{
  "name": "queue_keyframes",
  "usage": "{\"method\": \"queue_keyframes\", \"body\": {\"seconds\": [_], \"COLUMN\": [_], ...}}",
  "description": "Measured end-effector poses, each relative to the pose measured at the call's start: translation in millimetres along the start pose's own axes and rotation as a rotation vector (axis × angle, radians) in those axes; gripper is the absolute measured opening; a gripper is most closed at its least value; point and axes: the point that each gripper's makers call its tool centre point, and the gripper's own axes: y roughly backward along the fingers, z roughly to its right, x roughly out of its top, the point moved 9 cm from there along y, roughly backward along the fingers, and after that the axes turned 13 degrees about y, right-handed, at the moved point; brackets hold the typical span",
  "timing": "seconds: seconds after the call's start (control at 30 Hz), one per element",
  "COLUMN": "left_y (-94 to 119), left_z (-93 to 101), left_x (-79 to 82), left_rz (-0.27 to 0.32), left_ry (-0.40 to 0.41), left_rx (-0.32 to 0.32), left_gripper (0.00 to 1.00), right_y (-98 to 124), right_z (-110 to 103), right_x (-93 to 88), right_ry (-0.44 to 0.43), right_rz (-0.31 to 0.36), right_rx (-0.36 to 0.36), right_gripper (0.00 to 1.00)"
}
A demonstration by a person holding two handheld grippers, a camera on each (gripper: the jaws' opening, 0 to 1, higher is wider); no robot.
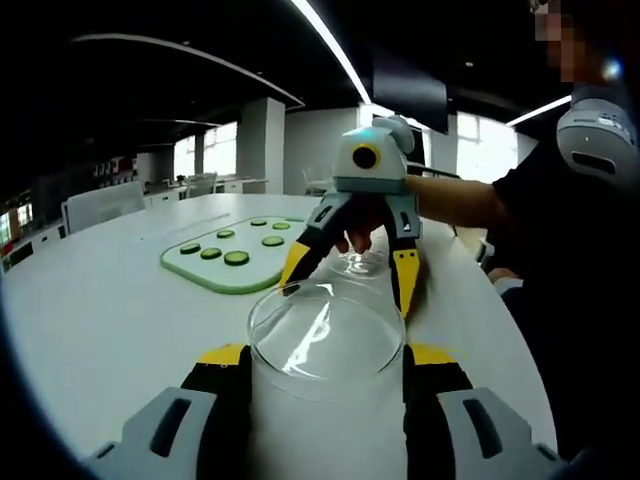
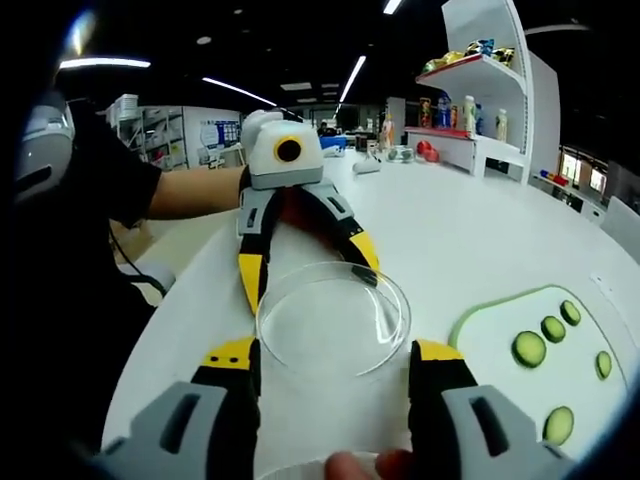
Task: Open the petri dish lid, add cucumber slices into the petri dish, and close the lid
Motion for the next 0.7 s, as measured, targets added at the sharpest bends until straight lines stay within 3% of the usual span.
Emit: {"method": "queue_keyframes", "body": {"seconds": [0.07, 0.2, 0.33, 0.43, 0.7], "left_y": [2, 6, 12, 16, 14], "left_z": [3.1, 1.0, -0.1, 0.8, 14.5], "left_x": [0.6, 3.3, 3.0, 6.3, 19.0], "left_rz": [0.001, 0.026, 0.027, 0.044, 0.125], "left_ry": [0.046, 0.043, 0.049, 0.086, 0.038], "left_rx": [-0.035, -0.005, 0.028, 0.022, 0.106], "left_gripper": [0.65, 0.67, 0.71, 0.8, 0.8], "right_y": [7, 23, 47, 65, 127], "right_z": [0, 1, 0, -3, -22], "right_x": [1.8, 0.5, -0.1, -11.6, -45.4], "right_ry": [-0.004, 0.001, -0.048, -0.052, -0.17], "right_rz": [0.019, 0.044, 0.131, 0.115, 0.132], "right_rx": [-0.018, -0.066, -0.13, -0.153, -0.338], "right_gripper": [0.56, 0.57, 0.59, 0.61, 0.69]}}
